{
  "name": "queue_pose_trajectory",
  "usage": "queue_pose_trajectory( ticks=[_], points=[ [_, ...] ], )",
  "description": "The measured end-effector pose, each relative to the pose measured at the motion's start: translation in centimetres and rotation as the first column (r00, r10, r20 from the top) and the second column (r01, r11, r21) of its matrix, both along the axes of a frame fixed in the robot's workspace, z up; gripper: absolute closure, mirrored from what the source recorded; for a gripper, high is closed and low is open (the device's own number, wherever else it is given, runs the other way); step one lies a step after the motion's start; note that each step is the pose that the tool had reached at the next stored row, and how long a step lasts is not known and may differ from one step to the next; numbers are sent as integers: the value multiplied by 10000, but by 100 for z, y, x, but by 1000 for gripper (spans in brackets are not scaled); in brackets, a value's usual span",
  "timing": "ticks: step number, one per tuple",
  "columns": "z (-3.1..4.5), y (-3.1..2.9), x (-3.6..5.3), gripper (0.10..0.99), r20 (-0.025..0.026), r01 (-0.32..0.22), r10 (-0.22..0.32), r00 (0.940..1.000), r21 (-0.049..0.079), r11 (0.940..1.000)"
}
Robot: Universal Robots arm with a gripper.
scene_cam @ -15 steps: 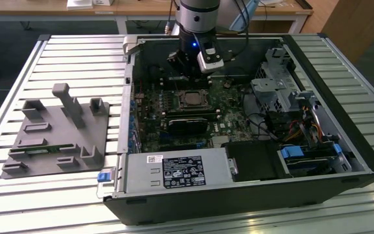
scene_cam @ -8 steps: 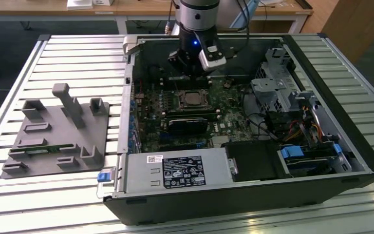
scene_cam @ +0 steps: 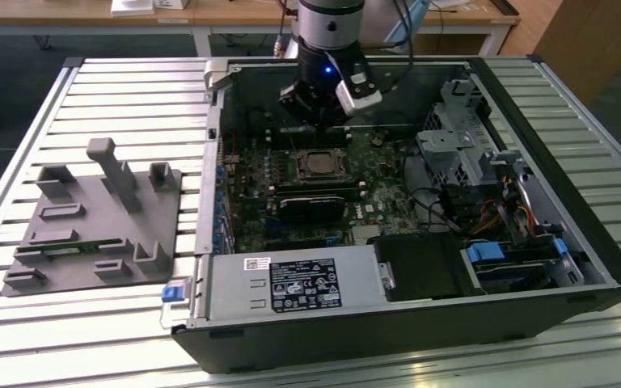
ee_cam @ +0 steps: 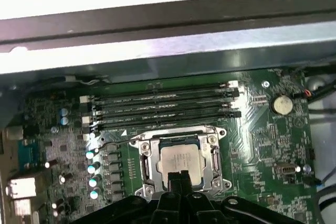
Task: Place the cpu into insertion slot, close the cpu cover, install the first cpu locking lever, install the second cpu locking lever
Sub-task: 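Install the first cpu locking lever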
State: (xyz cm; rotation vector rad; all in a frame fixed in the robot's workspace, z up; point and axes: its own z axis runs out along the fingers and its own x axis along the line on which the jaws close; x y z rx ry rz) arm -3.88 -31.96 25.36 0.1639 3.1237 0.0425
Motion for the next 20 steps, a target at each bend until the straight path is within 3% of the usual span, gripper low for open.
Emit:
queue_pose_trajectory(
  ticks=[7,20],
  points=[
    [0,-4,-3,980,1,-904,904,9959,-1,9959],
    [0,-4,-180,980,25,-926,926,9957,-2,9957]
  ],
)
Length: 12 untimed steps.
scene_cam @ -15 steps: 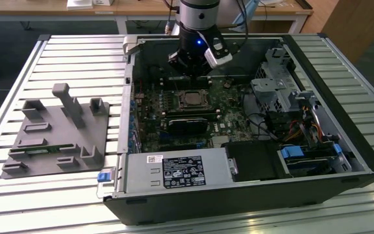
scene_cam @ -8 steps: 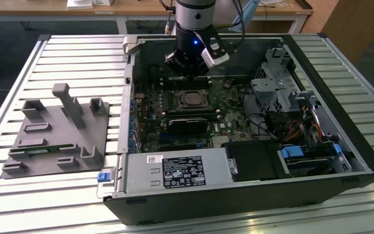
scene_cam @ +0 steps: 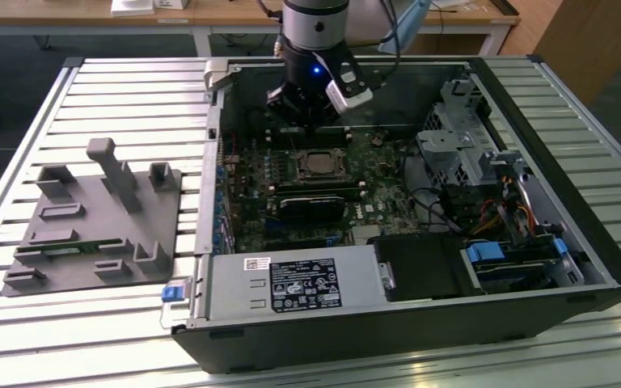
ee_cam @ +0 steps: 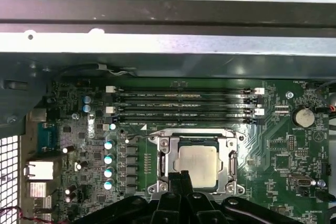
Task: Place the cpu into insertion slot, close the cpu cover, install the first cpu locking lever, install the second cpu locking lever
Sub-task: 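Install the first cpu locking lever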
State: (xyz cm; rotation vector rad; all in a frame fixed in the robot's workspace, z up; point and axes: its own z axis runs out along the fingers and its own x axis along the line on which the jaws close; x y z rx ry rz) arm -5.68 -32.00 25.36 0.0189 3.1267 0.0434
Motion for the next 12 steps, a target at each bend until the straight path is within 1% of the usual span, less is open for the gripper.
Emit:
queue_pose_trajectory(
  ticks=[12],
  points=[
    [0,0,-44,980,13,0,0,10000,1,10000]
  ],
)
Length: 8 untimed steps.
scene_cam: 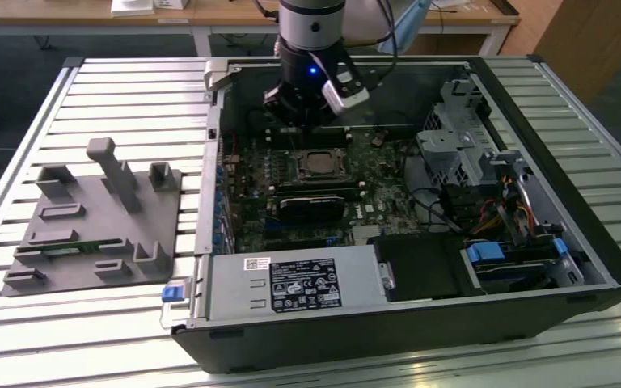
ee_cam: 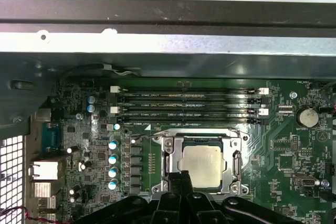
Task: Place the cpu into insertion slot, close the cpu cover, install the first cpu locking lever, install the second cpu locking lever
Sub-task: 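Install the first cpu locking lever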
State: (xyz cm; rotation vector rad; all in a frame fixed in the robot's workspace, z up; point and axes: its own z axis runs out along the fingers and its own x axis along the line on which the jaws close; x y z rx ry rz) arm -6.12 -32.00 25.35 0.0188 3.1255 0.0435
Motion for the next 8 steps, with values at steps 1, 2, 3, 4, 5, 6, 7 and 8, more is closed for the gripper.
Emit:
queue_pose_trajectory(
  ticks=[1,2,3,4,5,6,7,8],
  points=[
    [0,0,-10,980,0,1,-1,10000,0,10000],
    [0,0,-24,980,0,1,-1,10000,-1,10000],
    [0,0,-36,980,0,1,-1,10000,-1,10000],
    [0,0,-46,980,0,1,-1,10000,0,10000],
    [0,0,-55,980,0,1,-1,10000,0,10000],
    [0,0,-63,980,0,1,-1,10000,0,10000],
    [0,0,-69,980,-1,1,-1,10000,-1,10000],
    [0,1,-77,980,-1,0,0,10000,-1,10000]
  ],
)
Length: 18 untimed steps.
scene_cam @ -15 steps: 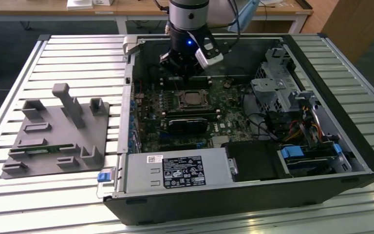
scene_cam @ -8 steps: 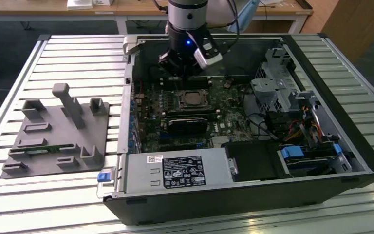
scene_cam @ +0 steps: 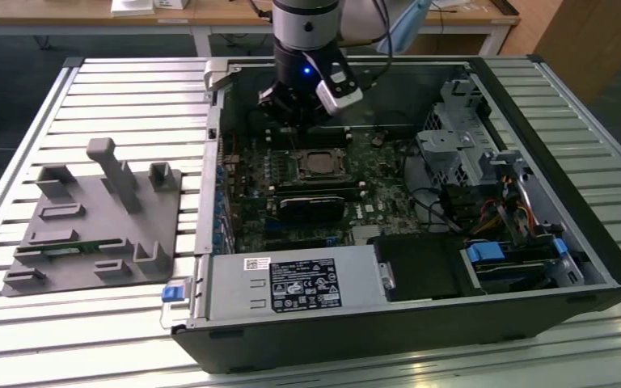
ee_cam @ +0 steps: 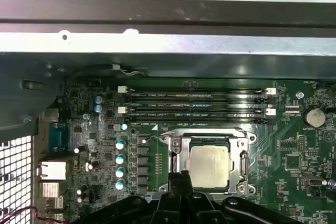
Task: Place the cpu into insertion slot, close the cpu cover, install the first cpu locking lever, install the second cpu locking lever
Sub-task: 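Install the first cpu locking lever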
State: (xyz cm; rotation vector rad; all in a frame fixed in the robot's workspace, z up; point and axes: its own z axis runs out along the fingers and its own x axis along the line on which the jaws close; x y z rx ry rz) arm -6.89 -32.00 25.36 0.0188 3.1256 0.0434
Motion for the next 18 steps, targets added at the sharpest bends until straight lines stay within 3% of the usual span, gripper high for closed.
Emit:
queue_pose_trajectory(
  ticks=[18],
  points=[
    [0,18,-225,980,36,0,0,10000,0,10000]
  ],
)
